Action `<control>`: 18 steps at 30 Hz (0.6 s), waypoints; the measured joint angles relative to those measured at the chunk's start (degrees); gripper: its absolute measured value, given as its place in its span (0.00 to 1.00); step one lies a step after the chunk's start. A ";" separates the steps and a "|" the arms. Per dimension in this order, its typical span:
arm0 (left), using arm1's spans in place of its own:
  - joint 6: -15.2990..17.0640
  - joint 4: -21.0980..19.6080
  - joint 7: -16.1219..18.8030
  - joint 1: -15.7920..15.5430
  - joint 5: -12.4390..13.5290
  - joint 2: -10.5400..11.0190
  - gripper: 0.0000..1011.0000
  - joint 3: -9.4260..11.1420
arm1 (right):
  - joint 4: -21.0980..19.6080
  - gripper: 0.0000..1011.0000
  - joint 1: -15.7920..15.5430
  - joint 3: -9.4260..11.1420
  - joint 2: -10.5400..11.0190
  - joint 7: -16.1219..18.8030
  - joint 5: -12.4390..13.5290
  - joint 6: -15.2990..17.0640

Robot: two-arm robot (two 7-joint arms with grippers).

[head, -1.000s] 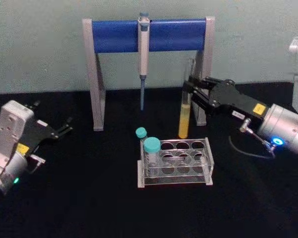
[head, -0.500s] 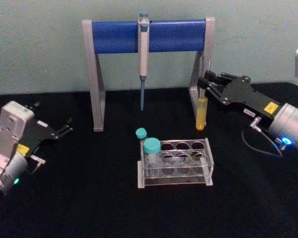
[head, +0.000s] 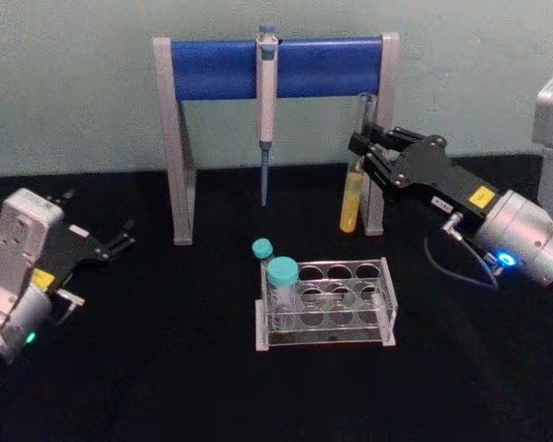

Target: Pick up the test tube from the test tube rack, shake it, then place it back into the test tube rack.

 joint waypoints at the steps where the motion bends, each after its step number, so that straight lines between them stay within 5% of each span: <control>1: 0.00 0.00 0.00 0.00 0.00 0.00 0.99 0.00 | 0.20 0.22 0.08 -0.14 -0.15 0.46 0.17 -0.15; 18: 0.00 0.00 0.00 0.00 -0.01 0.00 0.99 0.00 | 1.06 0.22 0.01 -0.45 -0.15 2.04 1.01 -0.95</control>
